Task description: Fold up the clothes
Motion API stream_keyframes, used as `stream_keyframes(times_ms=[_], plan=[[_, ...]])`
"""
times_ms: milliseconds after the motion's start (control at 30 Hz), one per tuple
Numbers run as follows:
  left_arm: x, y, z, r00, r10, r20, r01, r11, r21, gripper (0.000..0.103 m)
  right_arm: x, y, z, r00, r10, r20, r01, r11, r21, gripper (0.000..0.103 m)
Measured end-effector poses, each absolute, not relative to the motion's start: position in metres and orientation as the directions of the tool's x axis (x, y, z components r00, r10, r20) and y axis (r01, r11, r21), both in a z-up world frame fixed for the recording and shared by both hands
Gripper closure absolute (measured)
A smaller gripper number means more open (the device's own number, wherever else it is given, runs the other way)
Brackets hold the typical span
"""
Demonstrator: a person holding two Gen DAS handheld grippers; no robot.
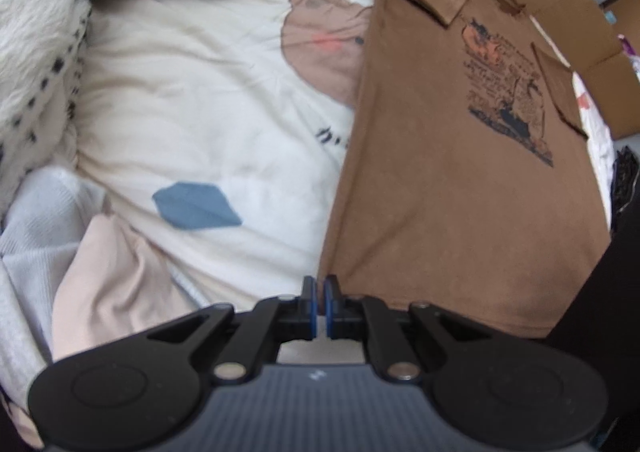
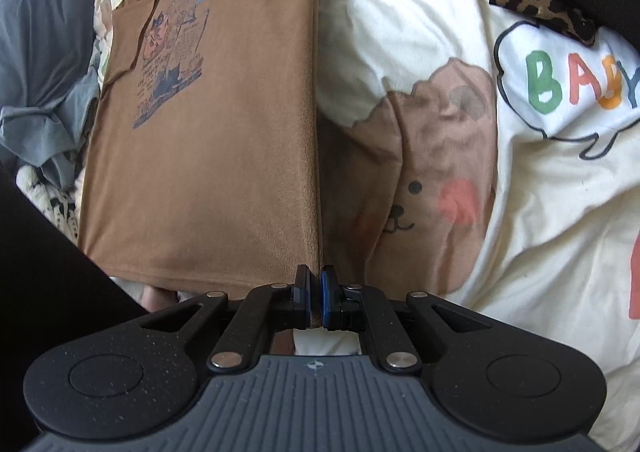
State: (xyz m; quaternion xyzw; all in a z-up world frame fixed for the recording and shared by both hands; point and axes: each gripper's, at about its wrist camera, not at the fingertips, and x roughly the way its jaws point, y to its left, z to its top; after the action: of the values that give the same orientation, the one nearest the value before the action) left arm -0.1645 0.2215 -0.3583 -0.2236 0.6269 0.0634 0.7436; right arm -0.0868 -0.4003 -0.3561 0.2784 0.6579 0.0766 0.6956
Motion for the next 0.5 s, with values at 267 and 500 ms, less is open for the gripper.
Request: stream_keyframes(times_ms=[267, 500], plan=[[-0.166, 0.222, -0.380, 0.181, -0.166, -0.969, -0.392, 0.892, -0.226, 0.099, -0.102, -0.408, -0.374, 0.140, 0.435, -0.889, 0.321, 0.830, 0.457, 0.100], [-0.162, 0.223, -0.421, 0.129, -0.152, -0.980, -0.437, 0.878, -0.194, 0.099, -0.110, -0.403, -0.415, 0.140, 0.419, -0.897, 0.389, 0.810, 0.439, 0.100]])
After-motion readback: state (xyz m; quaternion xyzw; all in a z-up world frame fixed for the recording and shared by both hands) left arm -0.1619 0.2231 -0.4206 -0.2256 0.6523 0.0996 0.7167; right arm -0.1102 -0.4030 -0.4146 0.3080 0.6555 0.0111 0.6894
